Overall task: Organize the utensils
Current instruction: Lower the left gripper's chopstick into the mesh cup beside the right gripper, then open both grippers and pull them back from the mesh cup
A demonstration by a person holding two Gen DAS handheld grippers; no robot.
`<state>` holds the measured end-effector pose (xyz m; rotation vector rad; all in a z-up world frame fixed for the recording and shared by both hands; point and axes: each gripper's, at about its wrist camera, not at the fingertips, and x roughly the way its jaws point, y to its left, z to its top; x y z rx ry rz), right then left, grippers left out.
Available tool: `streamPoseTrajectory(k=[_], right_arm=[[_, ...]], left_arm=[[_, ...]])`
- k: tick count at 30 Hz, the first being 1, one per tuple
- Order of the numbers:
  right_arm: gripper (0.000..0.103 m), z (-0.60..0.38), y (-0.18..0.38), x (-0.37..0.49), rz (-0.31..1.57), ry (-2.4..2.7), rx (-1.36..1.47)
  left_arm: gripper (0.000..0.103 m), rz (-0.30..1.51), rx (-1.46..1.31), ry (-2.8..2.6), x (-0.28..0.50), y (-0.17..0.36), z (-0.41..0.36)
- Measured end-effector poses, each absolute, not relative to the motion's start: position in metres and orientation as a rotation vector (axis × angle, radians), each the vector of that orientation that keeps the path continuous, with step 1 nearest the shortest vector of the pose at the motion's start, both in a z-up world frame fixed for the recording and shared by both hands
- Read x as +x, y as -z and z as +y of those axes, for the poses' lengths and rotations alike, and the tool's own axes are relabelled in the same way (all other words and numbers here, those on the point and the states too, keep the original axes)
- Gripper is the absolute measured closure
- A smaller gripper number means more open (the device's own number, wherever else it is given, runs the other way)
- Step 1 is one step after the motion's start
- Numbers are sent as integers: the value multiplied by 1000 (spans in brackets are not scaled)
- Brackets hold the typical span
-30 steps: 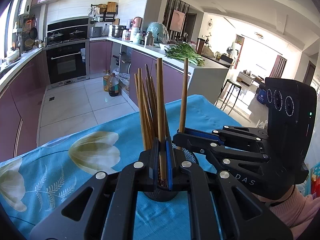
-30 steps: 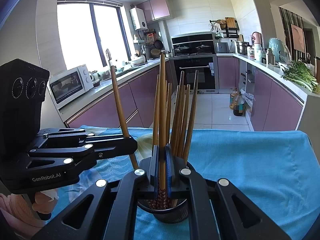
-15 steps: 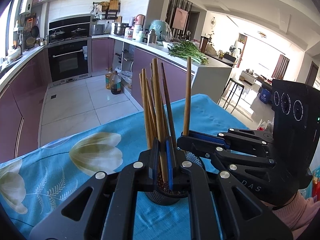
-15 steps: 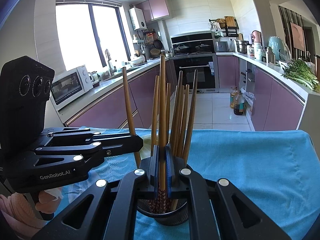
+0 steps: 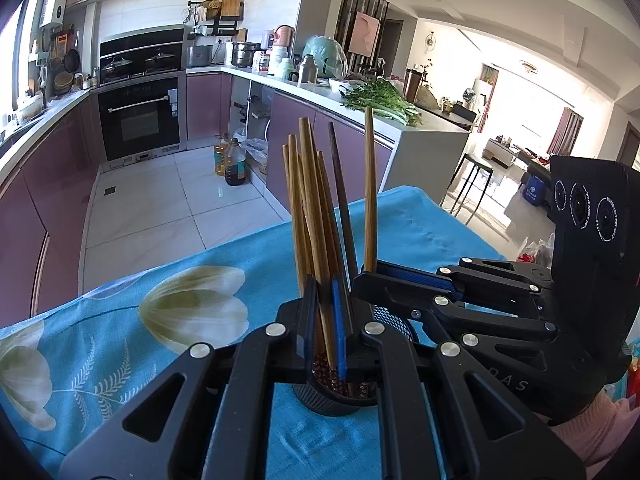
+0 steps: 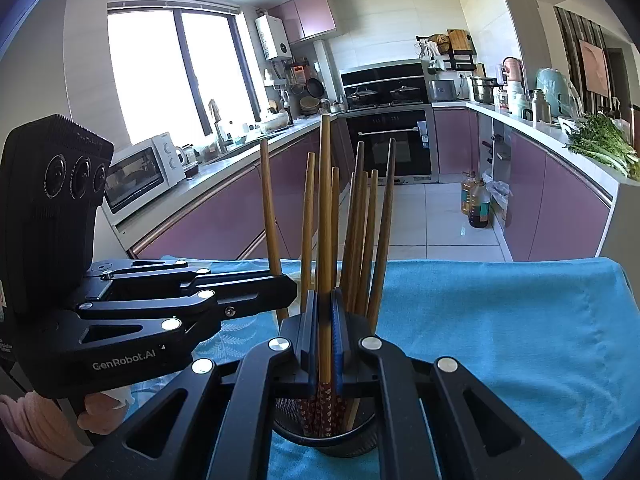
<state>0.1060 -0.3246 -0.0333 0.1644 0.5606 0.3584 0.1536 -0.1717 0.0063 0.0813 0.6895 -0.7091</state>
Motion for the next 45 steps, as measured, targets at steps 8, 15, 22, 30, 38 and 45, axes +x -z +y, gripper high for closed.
streamPoseTrajectory(k=[8,15,22,30,38,45], right_arm=[[97,-323,34,113,568,-355,177],[97,-325,36,115,574,-350,186],[96,-327,36,114,575,-345,192],[82,-325,36,106,564,-344,189],[49,-320,34,87,523,-332,166],[24,-309,38,69,490,-311,118]], left_arm=[[94,701,78,705,158,-4,-172],[94,705,85,706,158,-1,-174],[92,703,80,707,156,1,-169],[73,661,67,668,145,-3,-155],[38,579,56,547,120,-7,-120],[5,491,31,390,94,-10,-74]])
